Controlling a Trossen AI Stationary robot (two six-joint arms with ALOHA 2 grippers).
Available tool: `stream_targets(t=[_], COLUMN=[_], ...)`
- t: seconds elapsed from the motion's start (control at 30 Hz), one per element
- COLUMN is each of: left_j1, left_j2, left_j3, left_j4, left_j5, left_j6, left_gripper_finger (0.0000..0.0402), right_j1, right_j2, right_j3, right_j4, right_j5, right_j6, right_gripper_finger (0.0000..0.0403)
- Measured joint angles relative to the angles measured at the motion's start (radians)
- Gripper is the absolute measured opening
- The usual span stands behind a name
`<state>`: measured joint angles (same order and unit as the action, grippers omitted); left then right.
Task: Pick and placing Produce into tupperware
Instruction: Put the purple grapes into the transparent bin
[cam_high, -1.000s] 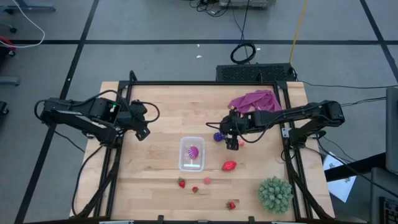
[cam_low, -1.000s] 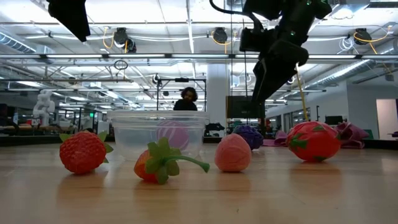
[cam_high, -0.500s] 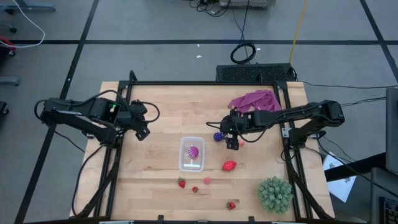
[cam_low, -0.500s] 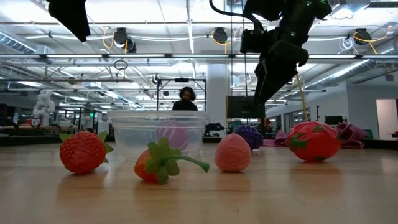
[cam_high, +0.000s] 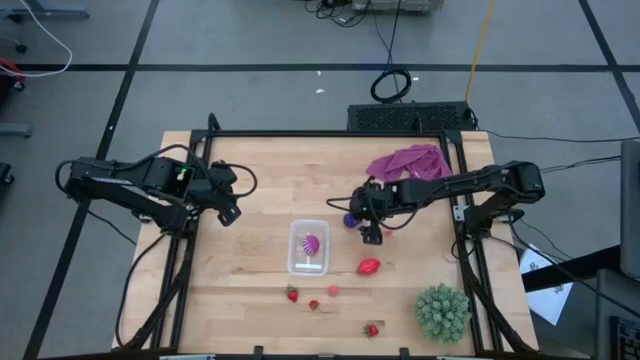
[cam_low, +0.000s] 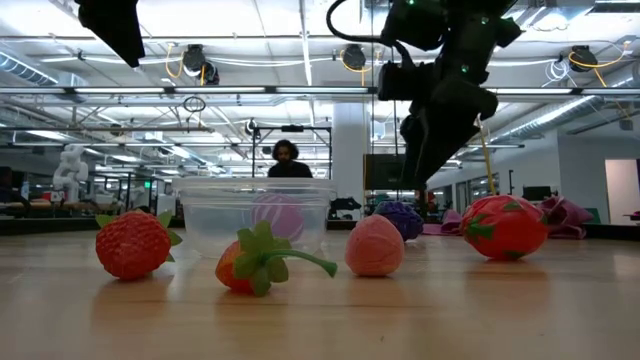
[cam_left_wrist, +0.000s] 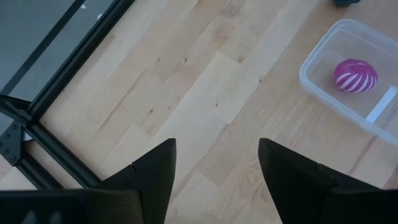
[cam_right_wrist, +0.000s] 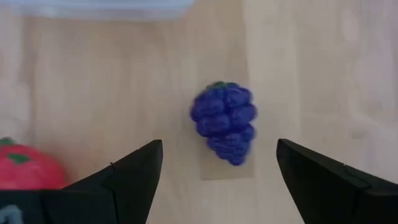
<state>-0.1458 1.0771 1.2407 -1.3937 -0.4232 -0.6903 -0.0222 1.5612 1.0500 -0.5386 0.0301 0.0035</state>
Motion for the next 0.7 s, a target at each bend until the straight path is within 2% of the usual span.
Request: stream_targets(t=[0.1, 0.7], left_j1=[0.0, 0.0], left_j2=[0.0, 0.0], left_j3=[0.0, 0.0], left_j4=[0.0, 0.0], left_j5=[0.0, 0.005], left_j6=[0.0, 0.005], left_gripper_finger=[0.0232, 0.0232], right_j1=[-0.009, -0.043], right_j2=[0.008, 0.108], right_j3=[0.0, -0.001], right_j4=[0.025, 0.082], right_j5=[-0.035, -0.036], right_j6=[-0.017, -0.104], right_gripper_finger=[0.0307, 0.0307])
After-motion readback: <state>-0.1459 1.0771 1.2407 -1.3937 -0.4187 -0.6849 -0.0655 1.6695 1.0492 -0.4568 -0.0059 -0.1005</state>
